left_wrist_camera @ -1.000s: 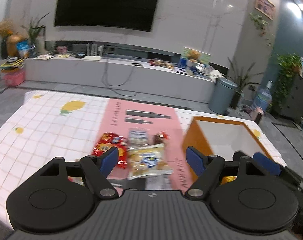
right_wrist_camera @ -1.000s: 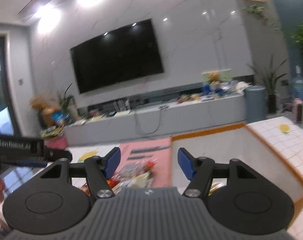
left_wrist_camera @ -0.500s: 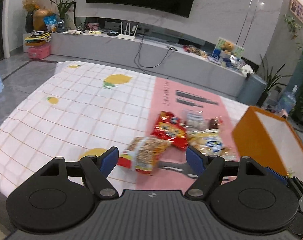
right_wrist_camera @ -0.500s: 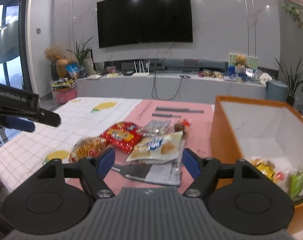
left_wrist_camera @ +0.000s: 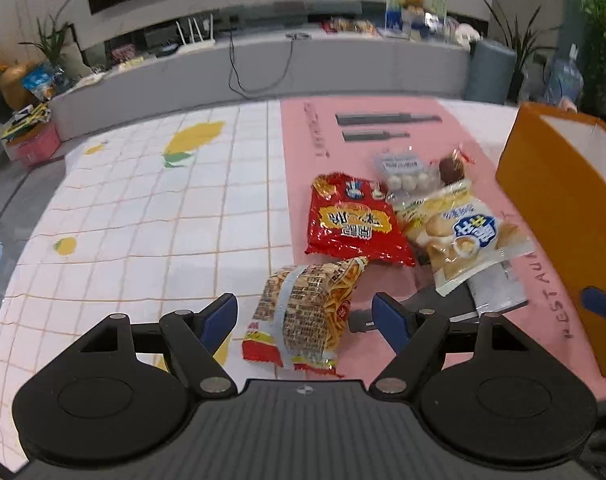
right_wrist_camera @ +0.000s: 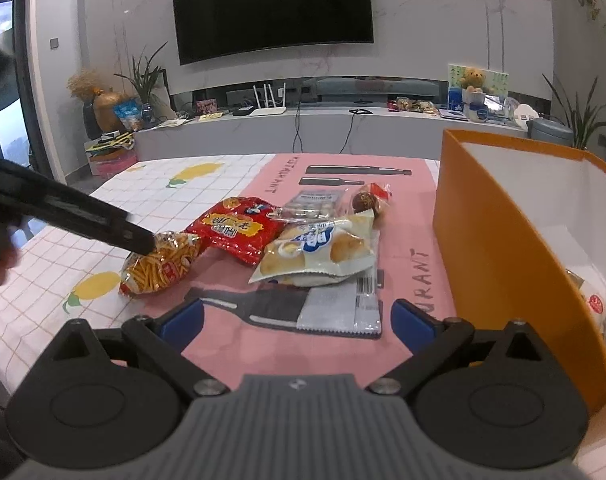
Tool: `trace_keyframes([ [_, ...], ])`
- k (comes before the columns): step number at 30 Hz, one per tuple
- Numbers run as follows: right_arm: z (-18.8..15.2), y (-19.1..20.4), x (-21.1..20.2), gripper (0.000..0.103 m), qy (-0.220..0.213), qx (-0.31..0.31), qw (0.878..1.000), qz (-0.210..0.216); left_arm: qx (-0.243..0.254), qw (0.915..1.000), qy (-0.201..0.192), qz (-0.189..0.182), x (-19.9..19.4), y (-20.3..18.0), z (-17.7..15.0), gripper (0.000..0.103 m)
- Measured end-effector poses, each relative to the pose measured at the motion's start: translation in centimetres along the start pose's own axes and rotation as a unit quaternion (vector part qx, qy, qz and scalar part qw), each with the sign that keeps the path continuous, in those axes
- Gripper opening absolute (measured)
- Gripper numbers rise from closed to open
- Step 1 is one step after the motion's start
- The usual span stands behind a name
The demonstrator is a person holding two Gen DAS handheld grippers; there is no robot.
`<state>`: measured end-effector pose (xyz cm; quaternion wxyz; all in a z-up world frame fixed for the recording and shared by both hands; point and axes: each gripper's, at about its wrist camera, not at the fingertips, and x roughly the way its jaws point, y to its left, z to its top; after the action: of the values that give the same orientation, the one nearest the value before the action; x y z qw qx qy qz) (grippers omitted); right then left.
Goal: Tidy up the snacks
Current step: 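Grasp the striped bread bag with the left tool while the right tool approaches the cream bun bag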
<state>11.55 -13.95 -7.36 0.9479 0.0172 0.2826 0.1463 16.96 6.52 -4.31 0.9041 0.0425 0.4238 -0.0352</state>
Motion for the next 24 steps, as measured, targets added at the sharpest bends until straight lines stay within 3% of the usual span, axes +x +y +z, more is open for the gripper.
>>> trace_keyframes([
  [14, 0.1, -0.6, -1.1, 0.098, -0.014, 0.004, 1.000, -0.009, -0.072, 0.9947, 0.073, -0.003, 5.4, 1.8, 0.4, 0.088],
  [20, 0.2, -1.0, -1.6, 0.098, -0.017, 0.011, 1.000, -0.009, -0.100, 0.9928, 0.064, -0.011, 5.2, 1.7, 0.2, 0.063],
  [24, 0.2, -0.9, -1.8, 0.098, -0.021, 0.003, 1.000, -0.012, -0.088, 0.9944, 0.058, -0.007, 4.5, 1.3, 0.2, 0.057],
])
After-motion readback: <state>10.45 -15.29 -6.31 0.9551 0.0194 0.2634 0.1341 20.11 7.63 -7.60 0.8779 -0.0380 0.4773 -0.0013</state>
